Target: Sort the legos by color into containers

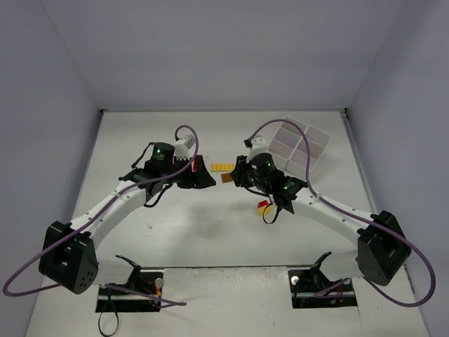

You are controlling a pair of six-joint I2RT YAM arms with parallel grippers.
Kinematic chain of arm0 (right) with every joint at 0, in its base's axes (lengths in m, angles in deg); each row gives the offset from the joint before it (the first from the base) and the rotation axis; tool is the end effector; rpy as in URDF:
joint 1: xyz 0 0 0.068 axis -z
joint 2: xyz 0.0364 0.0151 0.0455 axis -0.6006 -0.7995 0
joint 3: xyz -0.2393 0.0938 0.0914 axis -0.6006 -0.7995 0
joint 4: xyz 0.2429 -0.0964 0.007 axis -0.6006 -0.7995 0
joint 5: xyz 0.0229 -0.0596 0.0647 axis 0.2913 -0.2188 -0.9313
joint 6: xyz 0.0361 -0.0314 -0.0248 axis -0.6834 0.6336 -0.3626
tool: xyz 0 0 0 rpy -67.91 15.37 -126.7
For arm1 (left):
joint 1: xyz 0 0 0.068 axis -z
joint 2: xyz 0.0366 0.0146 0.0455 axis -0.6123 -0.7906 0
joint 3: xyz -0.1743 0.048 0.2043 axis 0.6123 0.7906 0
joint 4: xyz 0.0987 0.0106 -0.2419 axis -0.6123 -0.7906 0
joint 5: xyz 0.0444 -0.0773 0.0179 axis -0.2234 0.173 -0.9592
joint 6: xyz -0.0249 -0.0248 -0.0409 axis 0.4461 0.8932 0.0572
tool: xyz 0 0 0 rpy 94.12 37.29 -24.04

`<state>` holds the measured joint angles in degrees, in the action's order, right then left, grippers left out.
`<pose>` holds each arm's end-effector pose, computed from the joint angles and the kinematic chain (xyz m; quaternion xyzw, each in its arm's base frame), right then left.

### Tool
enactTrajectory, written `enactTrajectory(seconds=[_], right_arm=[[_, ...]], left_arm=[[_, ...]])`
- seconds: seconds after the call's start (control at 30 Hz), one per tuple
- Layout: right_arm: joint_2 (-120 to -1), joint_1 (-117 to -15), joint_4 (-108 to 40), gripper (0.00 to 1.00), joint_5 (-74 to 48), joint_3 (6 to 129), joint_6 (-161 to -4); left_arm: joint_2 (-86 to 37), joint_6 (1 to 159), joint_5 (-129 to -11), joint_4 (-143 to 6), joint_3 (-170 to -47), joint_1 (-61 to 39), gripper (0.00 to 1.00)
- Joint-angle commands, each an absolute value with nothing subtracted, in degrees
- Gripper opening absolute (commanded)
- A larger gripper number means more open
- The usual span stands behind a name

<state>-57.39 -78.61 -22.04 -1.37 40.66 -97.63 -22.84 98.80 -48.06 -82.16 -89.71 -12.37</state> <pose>0.2342 0.2053 0.2728 -0.1167 0.7972 0.2874 0.5179 0.2497 -0.1383 0.2823 0.0926 0.8476 -0.4205 0.3101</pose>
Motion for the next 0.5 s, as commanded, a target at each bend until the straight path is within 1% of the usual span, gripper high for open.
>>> enactTrajectory(seconds=[0.0,0.17,0.37,0.4,0.47], right_arm=[[-54.81,-78.93,-12.55,0.00,-4.02,41.06,-94.36],[-54.72,-78.93,-10.87,0.00,-4.90,41.50,-93.92],[-54.19,-78.84,-9.29,0.00,-7.98,41.15,-93.91],[-54.10,-78.93,-9.20,0.00,-8.06,41.06,-93.83],[-54.02,-78.93,-9.03,0.00,-8.33,40.97,-93.91]], left_arm=[[-24.88,104.50,-41.24,-74.13,-94.06,-12.36,0.67],[-26.82,106.88,-39.91,-69.74,-95.20,-11.39,0.67],[-29.01,106.70,-41.32,-68.59,-96.17,-11.04,0.66],[-29.45,106.79,-41.40,-68.50,-96.35,-11.04,0.65],[-29.72,106.79,-41.67,-67.97,-96.70,-10.86,0.60]])
